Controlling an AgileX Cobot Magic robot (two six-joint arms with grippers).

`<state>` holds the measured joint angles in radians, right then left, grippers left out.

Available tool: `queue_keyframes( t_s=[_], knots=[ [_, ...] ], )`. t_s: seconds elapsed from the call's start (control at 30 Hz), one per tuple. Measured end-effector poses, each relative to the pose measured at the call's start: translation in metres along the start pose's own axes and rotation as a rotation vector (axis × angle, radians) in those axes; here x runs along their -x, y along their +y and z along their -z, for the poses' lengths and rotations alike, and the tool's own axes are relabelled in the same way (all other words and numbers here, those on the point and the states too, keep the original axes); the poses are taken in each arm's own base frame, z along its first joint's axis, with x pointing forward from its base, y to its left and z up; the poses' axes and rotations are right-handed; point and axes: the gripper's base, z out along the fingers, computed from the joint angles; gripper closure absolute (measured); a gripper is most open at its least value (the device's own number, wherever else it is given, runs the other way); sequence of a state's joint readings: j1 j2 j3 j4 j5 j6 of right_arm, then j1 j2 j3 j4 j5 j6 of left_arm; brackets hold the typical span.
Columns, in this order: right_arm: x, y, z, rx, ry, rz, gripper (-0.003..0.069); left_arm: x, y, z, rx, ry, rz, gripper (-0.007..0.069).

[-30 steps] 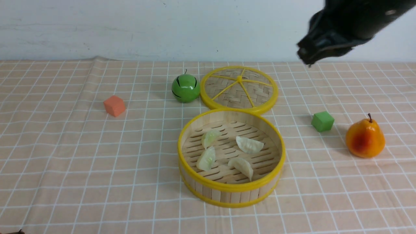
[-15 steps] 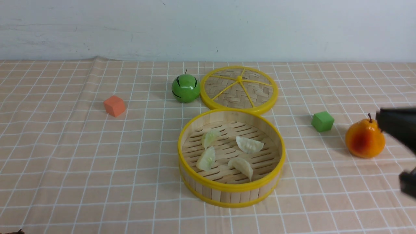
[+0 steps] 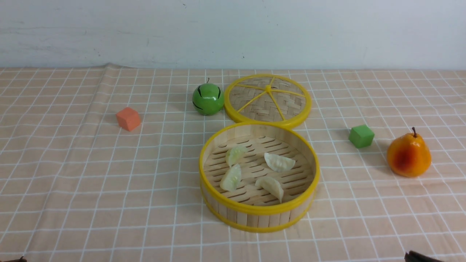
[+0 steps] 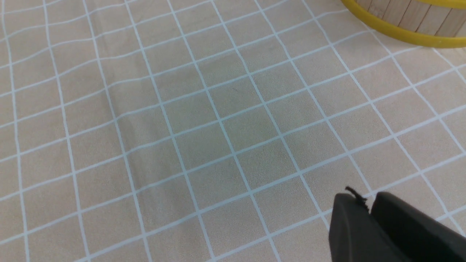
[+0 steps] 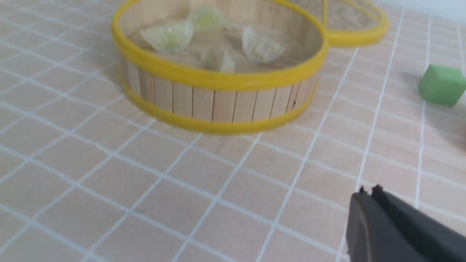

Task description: Put the dumplings into the steamer on the table with the brown tablecloth.

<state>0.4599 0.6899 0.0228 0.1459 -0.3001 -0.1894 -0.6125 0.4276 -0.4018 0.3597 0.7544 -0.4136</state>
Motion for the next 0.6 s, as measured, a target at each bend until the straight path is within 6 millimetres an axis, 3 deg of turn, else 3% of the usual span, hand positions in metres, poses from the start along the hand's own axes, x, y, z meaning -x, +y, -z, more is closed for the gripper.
queue_keyframes(
  t_s=[0.17,0.37,0.6],
  knots=[
    [-0.011,0.002,0.008,0.029,0.117,-0.005,0.0659,0.000,0.000,0.000,0.000,0.000,0.000,0.0545],
    [-0.014,-0.004,0.031,-0.049,0.076,-0.046,0.0659,0.000,0.000,0.000,0.001,0.000,-0.001,0.0540],
    [-0.020,-0.013,0.054,-0.270,-0.013,-0.112,0.0652,0.000,0.000,0.000,0.001,0.001,-0.001,0.0536]
  ],
)
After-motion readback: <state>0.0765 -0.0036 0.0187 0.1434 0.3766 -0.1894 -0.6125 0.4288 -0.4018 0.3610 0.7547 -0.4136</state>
